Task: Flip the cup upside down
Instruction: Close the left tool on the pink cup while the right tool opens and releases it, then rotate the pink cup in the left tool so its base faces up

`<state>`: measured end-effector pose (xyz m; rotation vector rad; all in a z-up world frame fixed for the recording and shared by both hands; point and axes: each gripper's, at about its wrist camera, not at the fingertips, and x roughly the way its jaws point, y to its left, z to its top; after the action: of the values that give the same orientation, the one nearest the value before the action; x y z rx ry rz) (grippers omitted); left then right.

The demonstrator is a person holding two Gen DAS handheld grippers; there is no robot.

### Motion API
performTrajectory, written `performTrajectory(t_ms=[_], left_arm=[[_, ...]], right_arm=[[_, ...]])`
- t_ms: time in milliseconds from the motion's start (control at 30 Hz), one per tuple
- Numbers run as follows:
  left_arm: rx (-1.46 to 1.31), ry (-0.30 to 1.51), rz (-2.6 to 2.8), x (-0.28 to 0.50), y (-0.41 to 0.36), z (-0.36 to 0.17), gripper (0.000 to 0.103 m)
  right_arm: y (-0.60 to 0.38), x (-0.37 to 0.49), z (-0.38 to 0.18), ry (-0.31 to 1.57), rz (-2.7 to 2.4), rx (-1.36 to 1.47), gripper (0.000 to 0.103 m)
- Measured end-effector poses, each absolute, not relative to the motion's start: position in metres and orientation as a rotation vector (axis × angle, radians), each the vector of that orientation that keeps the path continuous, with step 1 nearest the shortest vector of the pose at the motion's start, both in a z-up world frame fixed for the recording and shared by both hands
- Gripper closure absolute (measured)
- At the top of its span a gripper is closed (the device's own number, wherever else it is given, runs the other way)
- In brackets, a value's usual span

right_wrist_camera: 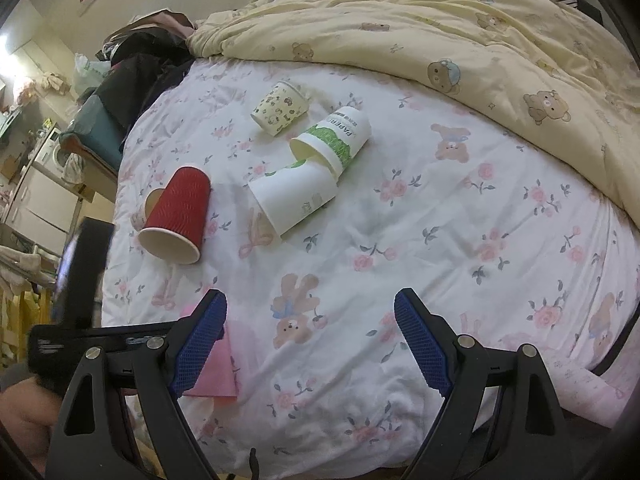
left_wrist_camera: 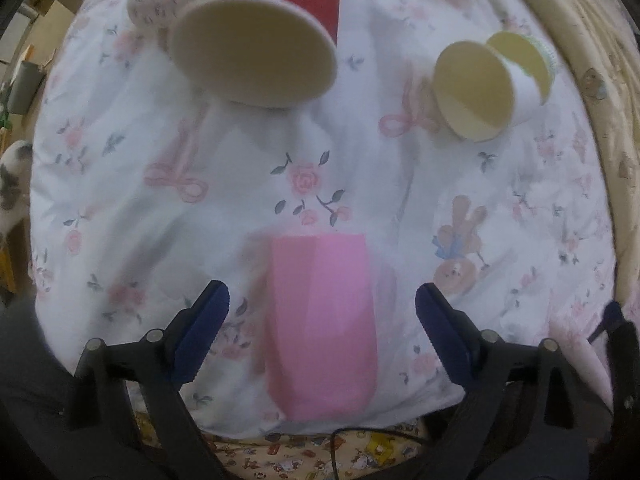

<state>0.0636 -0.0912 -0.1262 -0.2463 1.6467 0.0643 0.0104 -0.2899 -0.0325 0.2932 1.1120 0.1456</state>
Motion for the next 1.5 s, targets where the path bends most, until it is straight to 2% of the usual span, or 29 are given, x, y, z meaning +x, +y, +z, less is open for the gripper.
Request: performTrajectory(t_ms=[133, 233, 367, 633, 1067, 1233, 1500], left_arm=[[-0.258, 1.664, 0.067, 0.065, -0.095, -0.137, 0.025], [-0.275, 1.667, 0.069, 0.063, -0.095, -0.142, 0.027], [-0.287, 1.707, 0.073, 0.064, -0.088, -0.15, 0.049], [-0.28, 1.665, 0.034, 0.062, -0.075, -0.14, 0.05], [-0.283, 1.505, -0.033, 0.043, -0.022, -0.072, 0.05], [-0.262, 1.409, -0.038, 0.033, -0.003, -0.047, 0.05], [-0.288, 1.342, -0.074, 0.026, 0.01, -0.055, 0.05]], right_arm=[[-0.292, 0.012, -0.035, 1.122, 0.138, 0.297, 0.015], [-0.291, 0.013, -0.036, 1.123, 0.139, 0.294, 0.015], [-0.29, 0.014, -0.037, 1.129, 0.143, 0.297, 0.015], [-0.279, 0.016, -0.036, 1.127, 0.169, 0.27, 0.015], [-0.271, 0.018, -0.042, 1.144, 0.202, 0.284, 0.015], [-0.262, 0.015, -0.033, 1.096, 0.244, 0.291, 0.015], [-0.246, 0.017, -0.046, 1.143, 0.254, 0.272, 0.015]])
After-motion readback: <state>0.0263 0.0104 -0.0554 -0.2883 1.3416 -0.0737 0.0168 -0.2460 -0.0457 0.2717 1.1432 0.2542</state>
